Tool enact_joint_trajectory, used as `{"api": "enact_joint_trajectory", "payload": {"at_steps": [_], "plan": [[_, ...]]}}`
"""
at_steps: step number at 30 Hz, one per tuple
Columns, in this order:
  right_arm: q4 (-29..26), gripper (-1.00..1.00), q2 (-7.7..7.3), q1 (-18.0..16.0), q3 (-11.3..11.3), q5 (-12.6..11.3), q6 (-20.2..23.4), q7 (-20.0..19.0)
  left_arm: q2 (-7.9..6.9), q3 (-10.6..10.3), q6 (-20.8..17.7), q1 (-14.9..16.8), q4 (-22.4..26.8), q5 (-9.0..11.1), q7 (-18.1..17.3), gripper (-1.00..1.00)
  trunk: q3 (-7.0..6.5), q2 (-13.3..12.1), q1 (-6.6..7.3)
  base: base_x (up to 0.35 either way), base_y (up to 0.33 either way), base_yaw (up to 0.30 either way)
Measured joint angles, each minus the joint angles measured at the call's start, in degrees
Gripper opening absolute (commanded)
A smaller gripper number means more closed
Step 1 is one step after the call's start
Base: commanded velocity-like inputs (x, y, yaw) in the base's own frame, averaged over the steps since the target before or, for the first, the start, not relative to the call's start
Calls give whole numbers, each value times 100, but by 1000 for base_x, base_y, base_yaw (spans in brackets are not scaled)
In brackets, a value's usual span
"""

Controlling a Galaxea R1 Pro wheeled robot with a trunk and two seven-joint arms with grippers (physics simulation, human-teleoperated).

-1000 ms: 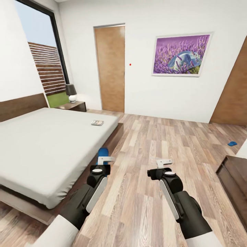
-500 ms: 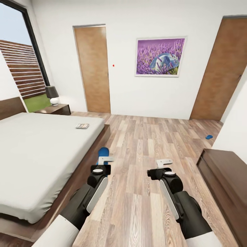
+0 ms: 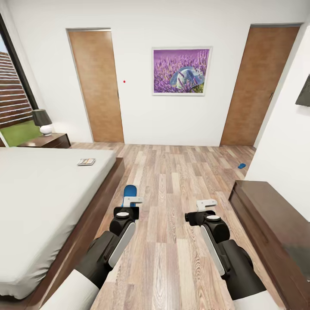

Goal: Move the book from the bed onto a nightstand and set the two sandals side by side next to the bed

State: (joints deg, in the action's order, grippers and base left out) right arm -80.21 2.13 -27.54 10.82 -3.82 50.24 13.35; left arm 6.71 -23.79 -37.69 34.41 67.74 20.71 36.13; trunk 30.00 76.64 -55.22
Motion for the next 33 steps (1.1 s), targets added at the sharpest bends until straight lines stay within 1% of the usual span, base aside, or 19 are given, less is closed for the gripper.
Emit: {"api": "enact_joint_trajectory", "payload": {"at_steps": [22,26,31,33], "plan": [[8,100,6,0,9,0,0,0,-4,-6,9,0,-67,13,-59,-100,-393,-883,483,0,0,-278],[9,100,5,-1,10,0,-1,0,-2,-8,7,-1,-65,4,-60,-100,-465,-1043,571,0,0,-124],[10,100,6,-1,10,1,-1,3,12,-26,2,-1,-65,6,-48,-100,-555,-1244,681,0,0,-20],[10,100,7,-1,10,1,-1,5,10,-31,-1,-1,-65,13,-58,-100,-591,-1323,745,272,0,-1]]}}
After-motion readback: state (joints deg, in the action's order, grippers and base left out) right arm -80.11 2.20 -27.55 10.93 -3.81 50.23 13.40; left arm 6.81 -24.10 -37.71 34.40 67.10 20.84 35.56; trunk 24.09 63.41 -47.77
